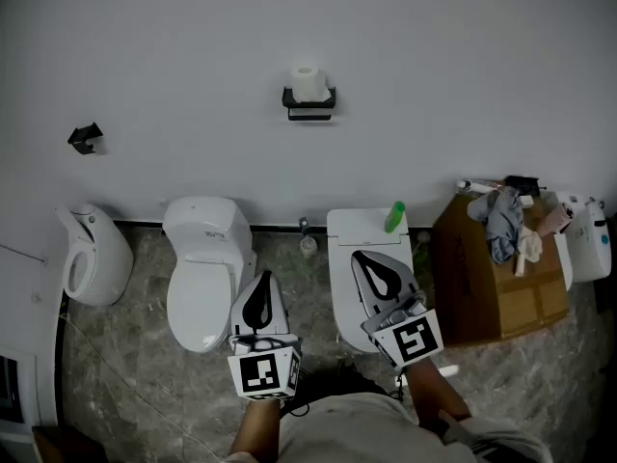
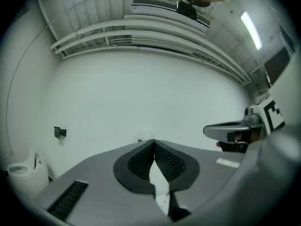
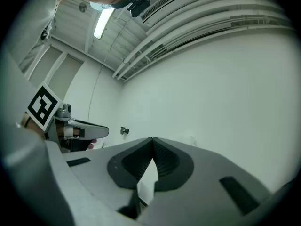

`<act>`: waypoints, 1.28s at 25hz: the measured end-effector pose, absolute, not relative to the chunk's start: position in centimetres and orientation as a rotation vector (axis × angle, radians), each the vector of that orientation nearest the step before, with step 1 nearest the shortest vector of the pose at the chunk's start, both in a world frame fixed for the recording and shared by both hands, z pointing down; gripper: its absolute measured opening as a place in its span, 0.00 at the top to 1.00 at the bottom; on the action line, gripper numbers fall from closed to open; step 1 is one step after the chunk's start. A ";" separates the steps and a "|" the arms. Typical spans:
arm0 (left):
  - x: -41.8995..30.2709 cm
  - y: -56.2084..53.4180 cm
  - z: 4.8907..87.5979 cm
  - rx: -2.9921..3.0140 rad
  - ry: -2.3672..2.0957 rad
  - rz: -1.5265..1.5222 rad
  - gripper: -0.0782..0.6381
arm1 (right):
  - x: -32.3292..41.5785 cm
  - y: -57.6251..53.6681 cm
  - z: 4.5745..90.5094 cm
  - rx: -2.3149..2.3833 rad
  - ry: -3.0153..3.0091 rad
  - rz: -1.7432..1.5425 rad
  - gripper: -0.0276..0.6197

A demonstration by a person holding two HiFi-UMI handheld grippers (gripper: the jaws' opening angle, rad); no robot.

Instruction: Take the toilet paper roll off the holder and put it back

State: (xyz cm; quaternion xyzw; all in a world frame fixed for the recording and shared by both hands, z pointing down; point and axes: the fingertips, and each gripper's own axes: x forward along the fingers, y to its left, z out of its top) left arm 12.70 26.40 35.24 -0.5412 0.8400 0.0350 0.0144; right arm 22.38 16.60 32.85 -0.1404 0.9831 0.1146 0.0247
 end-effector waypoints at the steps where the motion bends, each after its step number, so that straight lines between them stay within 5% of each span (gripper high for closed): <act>1: 12.2 26.9 35.2 -1.693 2.615 0.111 0.88 | 21.8 17.2 32.9 -0.429 3.049 0.350 0.95; 17: 1.9 34.0 38.9 -1.722 2.676 0.136 0.88 | 12.9 21.4 34.6 -0.487 3.071 0.321 0.95; 32: -4.1 23.4 40.3 -1.940 2.590 0.147 0.88 | 6.5 12.1 36.3 -0.568 3.077 0.260 0.95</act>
